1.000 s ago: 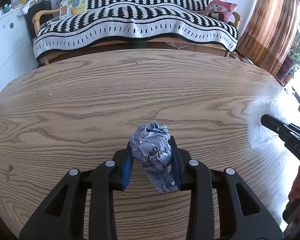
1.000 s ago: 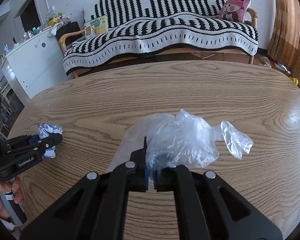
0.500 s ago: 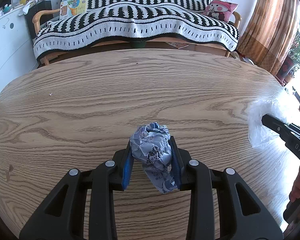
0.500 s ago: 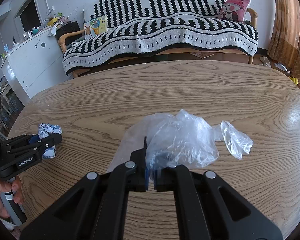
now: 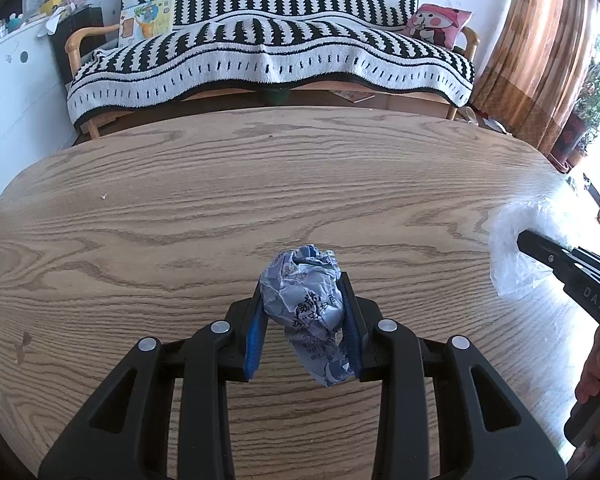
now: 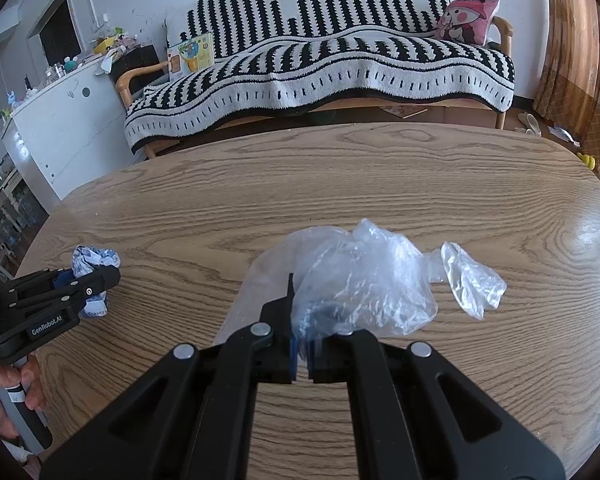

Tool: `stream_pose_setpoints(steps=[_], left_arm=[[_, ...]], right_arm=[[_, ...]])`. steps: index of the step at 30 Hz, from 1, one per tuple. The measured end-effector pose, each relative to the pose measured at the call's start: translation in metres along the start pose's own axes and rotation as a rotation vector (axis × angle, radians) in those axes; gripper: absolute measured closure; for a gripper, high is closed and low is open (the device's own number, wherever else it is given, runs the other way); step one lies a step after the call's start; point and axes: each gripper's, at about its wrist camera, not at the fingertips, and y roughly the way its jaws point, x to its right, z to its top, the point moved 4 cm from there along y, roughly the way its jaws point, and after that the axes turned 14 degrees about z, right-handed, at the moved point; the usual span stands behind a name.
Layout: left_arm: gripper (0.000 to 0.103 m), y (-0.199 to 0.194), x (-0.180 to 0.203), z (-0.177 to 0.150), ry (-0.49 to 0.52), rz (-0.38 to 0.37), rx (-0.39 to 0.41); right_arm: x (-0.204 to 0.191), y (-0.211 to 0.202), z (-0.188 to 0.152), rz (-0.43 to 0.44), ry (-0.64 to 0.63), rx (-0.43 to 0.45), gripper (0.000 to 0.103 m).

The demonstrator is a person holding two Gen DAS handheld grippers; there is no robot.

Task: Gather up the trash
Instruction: 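Hold the grey paper and plastic bag above the table with both tools, then carry the grey paper and plastic bag over the black bin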

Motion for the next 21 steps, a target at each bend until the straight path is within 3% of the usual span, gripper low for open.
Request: stream_pose_setpoints(steps=[8, 12, 17, 21], left_arm=[[0.071, -0.042, 0.012, 0.002, -0.028, -0.071, 0.062], [0.071, -0.087, 0.054, -0.014, 0.016, -0.177, 0.091], [0.071, -0.154, 0.154, -0.055, 0.188, -0.355, 0.098], [0.071, -0.204, 0.252, -0.105, 0.345, -0.523, 0.046]], right_arm=[[-0.007, -0.049, -0.003, 0.012, 0.019, 0.084, 0.100], [0.004, -0.106, -0.031, -0.025, 0.038, 0.123, 0.100], [0.051, -0.213, -0.100, -0.141, 0.116, 0.167, 0.100], [0.092, -0.299, -0.158, -0.231, 0.191, 0.194, 0.100]])
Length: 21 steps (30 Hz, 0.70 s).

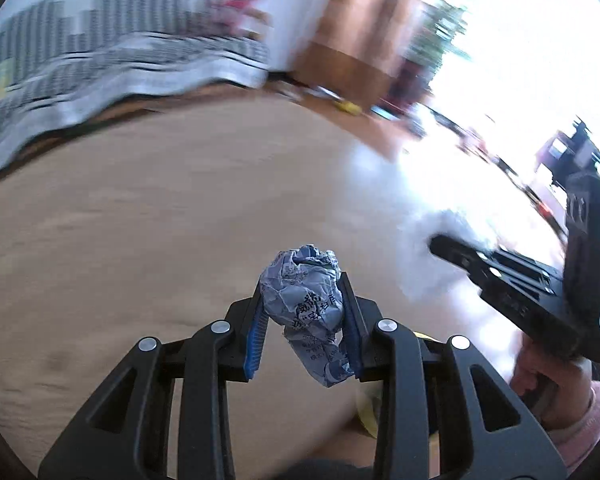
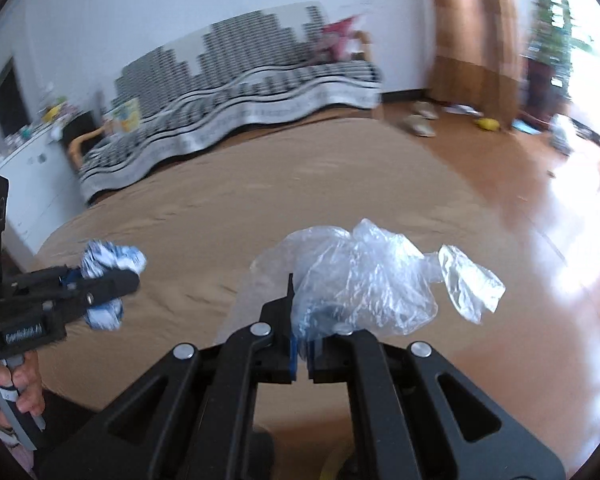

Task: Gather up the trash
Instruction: 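Carry the grey paper and plastic bag over the black bin, then open both tools to drop the grey paper and plastic bag into the bin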

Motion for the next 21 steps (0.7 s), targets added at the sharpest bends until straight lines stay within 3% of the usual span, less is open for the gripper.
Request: stream_pose_setpoints(steps=[4, 9, 13, 15, 17, 21], left_arm=[[0.071, 0.020, 0.102, -0.030, 0.108, -0.107, -0.095], [0.071, 0.068, 0.196, -0.106, 0.241, -0.145, -0.292], [0.071, 0.107, 0.223, -0.164, 0.325, -0.133, -0.408], [0.071, 0.117, 0.223, -0.185, 0.379, -0.112, -0.436], [0.071, 0.122, 0.221, -0.204, 0.420, -0.089, -0.477], [0.071, 0.125, 0.223, -0.200, 0.441, -0.085, -0.459]], right_arm=[[0.067, -0.070, -0.035, -0.111, 0.078, 0.032, 0.100], [0.134, -0.089, -0.119, -0.156, 0.212, -0.077, 0.100], [0.173, -0.066, -0.205, -0.147, 0.358, -0.210, 0.100], [0.178, -0.058, -0.230, -0.147, 0.387, -0.252, 0.100], [0.177, -0.058, -0.239, -0.135, 0.388, -0.260, 0.100], [0.182, -0.050, -0.240, -0.109, 0.415, -0.265, 0.100]])
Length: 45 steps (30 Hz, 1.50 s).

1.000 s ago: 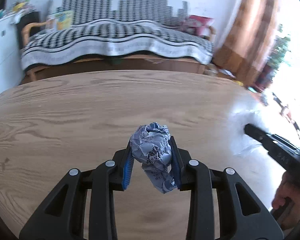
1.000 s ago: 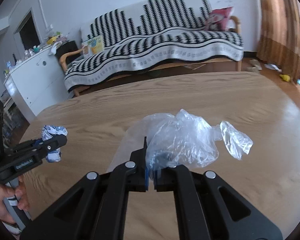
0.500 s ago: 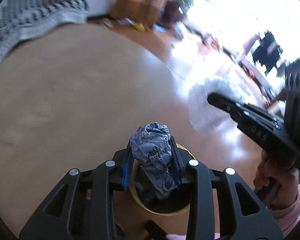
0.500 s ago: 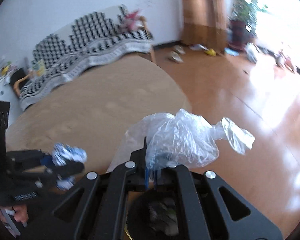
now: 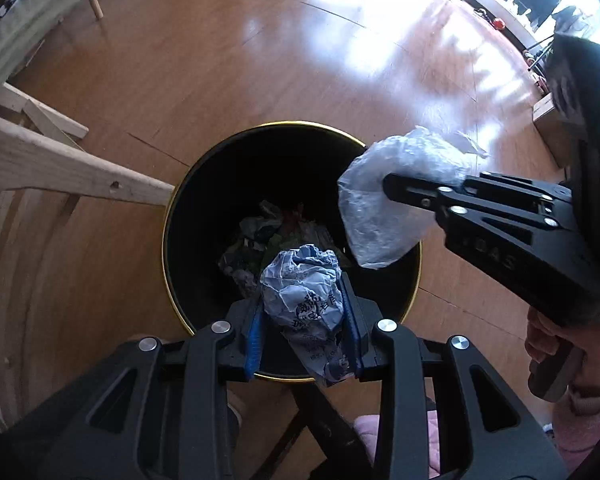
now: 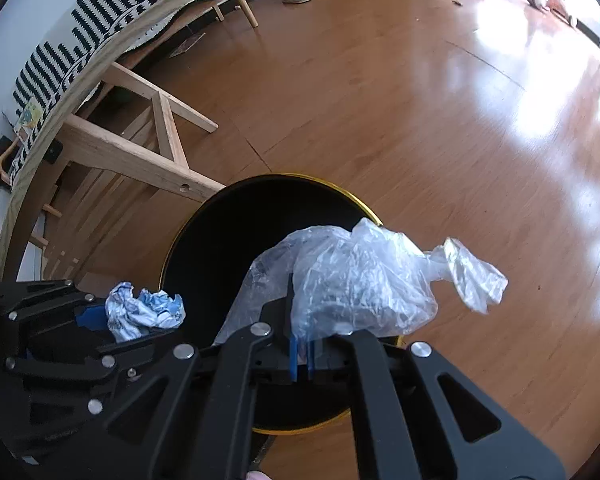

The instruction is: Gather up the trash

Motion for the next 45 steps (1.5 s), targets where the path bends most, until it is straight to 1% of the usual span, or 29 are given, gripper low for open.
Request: stream_pose_setpoints(steps=[5, 7, 8, 9, 10, 11, 12, 13, 14, 15, 17, 19, 21, 22, 23, 25, 26, 27, 31, 34, 35, 36, 39, 40, 41, 43, 44, 45], left_arm=[[0.071, 0.002, 0.002, -0.005, -0.020, -0.008, -0.005], [0.071, 0.000, 0.000, 0.001, -0.024, -0.013, -0.005], [0.069, -0.001, 0.001, 0.000, -0.027, -0.016, -0.002], [0.067, -0.004, -0.004, 0.005, -0.030, -0.018, 0.001], [0.052, -0.006, -0.006, 0.007, -0.036, -0.019, 0.006], [0.023, -0.007, -0.008, 0.008, -0.041, -0.019, 0.011], [0.009, -0.012, -0.009, 0.010, -0.059, -0.007, 0.032], [0.006, -0.014, -0.010, 0.010, -0.073, 0.002, 0.055], [0.006, -0.020, -0.010, 0.009, -0.081, -0.004, 0.072], [0.006, -0.021, -0.010, 0.010, -0.082, -0.019, 0.070], [0.006, -0.026, -0.012, 0.007, -0.095, -0.041, 0.065], [0.006, -0.039, -0.017, 0.005, -0.117, -0.053, 0.086], [0.006, -0.052, -0.023, 0.004, -0.133, -0.051, 0.116], [0.006, -0.059, -0.028, 0.003, -0.141, -0.051, 0.131], [0.006, -0.068, -0.035, 0.000, -0.156, -0.048, 0.153], [0.006, -0.081, -0.044, 0.001, -0.182, -0.035, 0.183], [0.006, -0.088, -0.051, 0.000, -0.195, -0.023, 0.198], [0.006, -0.095, -0.059, 0.000, -0.206, -0.011, 0.214], [0.006, -0.117, -0.082, 0.004, -0.244, 0.017, 0.261], [0.006, -0.146, -0.104, 0.010, -0.264, 0.038, 0.331], [0.006, -0.159, -0.114, 0.011, -0.273, 0.051, 0.365], [0.006, -0.178, -0.130, 0.013, -0.297, 0.080, 0.407], [0.006, -0.215, -0.182, 0.008, -0.390, 0.151, 0.488], [0.006, -0.225, -0.198, 0.004, -0.422, 0.170, 0.507], [0.006, -0.235, -0.225, -0.004, -0.470, 0.211, 0.523], [0.006, -0.246, -0.261, -0.018, -0.532, 0.292, 0.526], [0.006, -0.249, -0.287, -0.030, -0.572, 0.357, 0.520], [0.006, -0.249, -0.306, -0.040, -0.601, 0.396, 0.516]], right_arm=[[-0.008, 0.005, 0.000, 0.009, -0.007, -0.010, 0.100], [-0.009, 0.005, 0.003, 0.016, 0.002, -0.013, 0.100], [-0.008, 0.004, 0.004, 0.020, 0.010, -0.009, 0.100], [-0.008, 0.006, 0.007, 0.024, 0.015, -0.006, 0.100], [-0.007, 0.006, 0.009, 0.029, 0.026, -0.008, 0.099], [-0.003, 0.000, 0.008, 0.024, 0.033, -0.010, 0.088], [-0.002, -0.001, 0.009, 0.010, 0.038, -0.014, 0.068], [0.002, -0.005, 0.010, -0.014, 0.050, -0.020, 0.006], [0.003, -0.008, 0.011, -0.013, 0.058, -0.012, 0.005], [0.004, -0.011, 0.011, -0.007, 0.066, -0.010, 0.007], [0.006, -0.018, 0.012, -0.016, 0.069, 0.002, 0.007], [0.005, -0.025, 0.015, -0.016, 0.065, 0.025, 0.007], [0.000, -0.029, 0.019, 0.044, 0.064, 0.042, 0.007], [-0.005, -0.029, 0.022, 0.097, 0.064, 0.045, 0.007], [-0.011, -0.030, 0.024, 0.190, 0.066, 0.046, 0.007], [-0.017, -0.035, 0.029, 0.305, 0.079, 0.058, 0.007], [-0.019, -0.039, 0.032, 0.334, 0.084, 0.071, 0.007], [-0.021, -0.042, 0.035, 0.340, 0.080, 0.082, 0.007], [-0.030, -0.052, 0.046, 0.237, 0.040, 0.124, 0.007], [-0.048, -0.052, 0.060, 0.153, -0.011, 0.151, 0.007], [-0.060, -0.052, 0.067, 0.136, -0.039, 0.168, 0.007], [-0.071, -0.053, 0.073, 0.134, -0.061, 0.181, 0.007], [-0.129, -0.049, 0.107, 0.130, -0.147, 0.241, 0.007], [-0.155, -0.043, 0.119, 0.130, -0.188, 0.255, 0.007], [-0.178, -0.036, 0.128, 0.132, -0.225, 0.260, 0.007], [-0.230, -0.013, 0.146, 0.130, -0.303, 0.248, 0.007], [-0.252, -0.001, 0.153, 0.113, -0.329, 0.244, 0.007], [-0.282, 0.018, 0.160, 0.092, -0.361, 0.241, 0.007]])
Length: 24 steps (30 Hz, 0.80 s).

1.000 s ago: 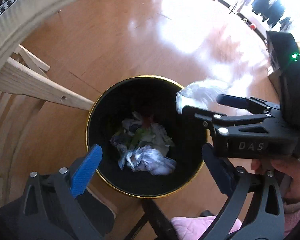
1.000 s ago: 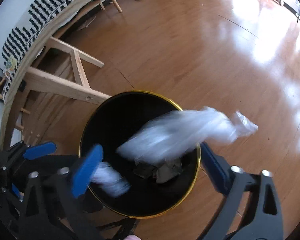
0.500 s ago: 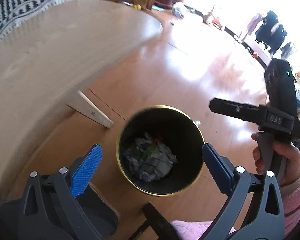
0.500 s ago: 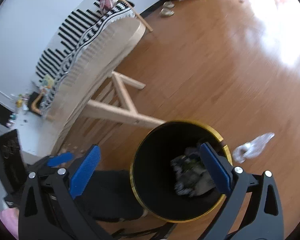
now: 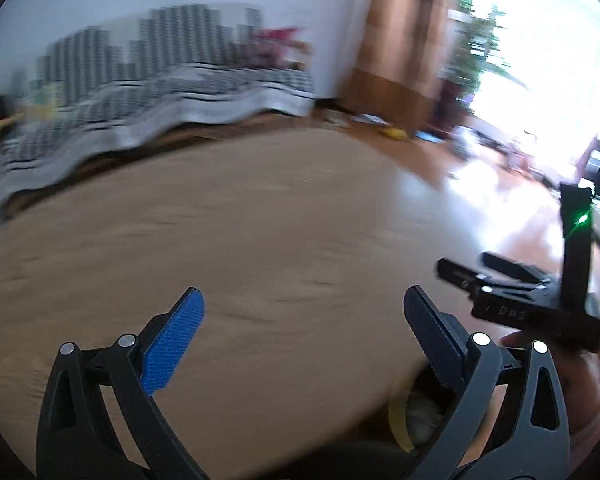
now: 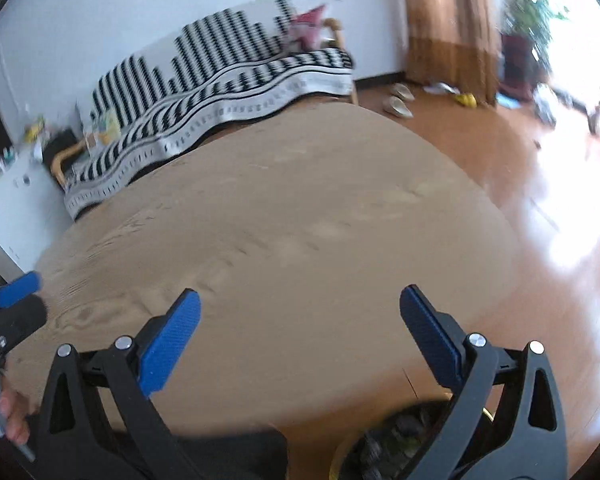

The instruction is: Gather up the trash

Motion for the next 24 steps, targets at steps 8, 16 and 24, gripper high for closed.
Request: stream_pose_setpoints(steps=[8, 16, 24], left_arm=[[0.006, 0.061, -0.154, -0.009, -0.215, 0.197, -0.079], [0.006, 0.096, -0.213, -0.024, -0.324, 0.254, -0.110], [0.006, 0.090, -0.212, -0.016, -0.258, 0.351, -0.039]], right_arm=[[-0.132, 0.132, 0.024, 0.049, -0.160, -0.066, 0.007], [-0.189, 0.173, 0.015, 0.061, -0.221, -0.059, 0.007], [-0.198, 0.176, 0.010, 0.046, -0.261, -0.077, 0.007]])
